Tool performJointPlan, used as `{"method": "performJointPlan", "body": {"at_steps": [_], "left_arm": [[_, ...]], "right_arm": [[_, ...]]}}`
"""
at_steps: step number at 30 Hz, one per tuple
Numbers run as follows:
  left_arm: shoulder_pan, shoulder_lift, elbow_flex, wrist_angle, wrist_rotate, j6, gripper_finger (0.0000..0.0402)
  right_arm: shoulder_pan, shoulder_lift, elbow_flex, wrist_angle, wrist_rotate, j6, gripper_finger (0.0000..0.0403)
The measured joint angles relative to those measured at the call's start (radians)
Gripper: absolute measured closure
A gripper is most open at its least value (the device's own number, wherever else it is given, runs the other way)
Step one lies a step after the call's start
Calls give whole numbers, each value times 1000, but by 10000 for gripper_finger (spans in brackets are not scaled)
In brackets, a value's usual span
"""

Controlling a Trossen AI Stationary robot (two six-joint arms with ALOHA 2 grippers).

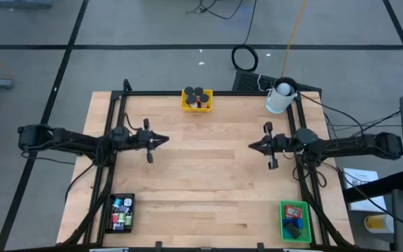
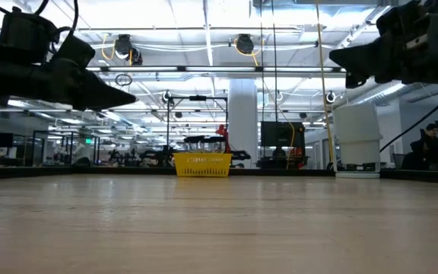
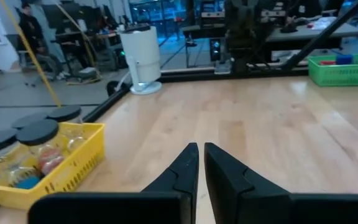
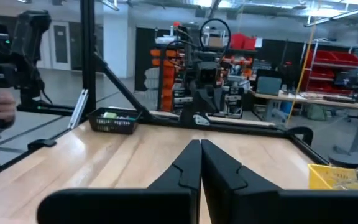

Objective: Pick & Place Office items
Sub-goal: Return to Home Position

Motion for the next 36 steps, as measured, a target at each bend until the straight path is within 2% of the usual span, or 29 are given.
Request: {"method": "performJointPlan", "body": {"at_steps": [7, 14, 19, 28, 33, 36], "left_arm": [[111, -55, 0, -50, 177, -28, 366], [217, -130, 0, -157, 258, -46, 366], [274, -190, 0, -175, 334, -56, 366], [343, -296, 0, -307, 338, -72, 366], [361, -380, 0, -342, 380, -65, 366], [384, -432, 0, -394, 380, -60, 366]], "right_arm": [[-34, -11, -2, -6, 0, 48, 403], [-75, -18, -3, -12, -6, 35, 403], [-143, -58, -3, -54, -94, 44, 403], [-243, -163, -3, -180, -120, 17, 403], [-292, -217, -3, -227, -205, 16, 403], [-313, -240, -3, -236, -217, 21, 403]]}}
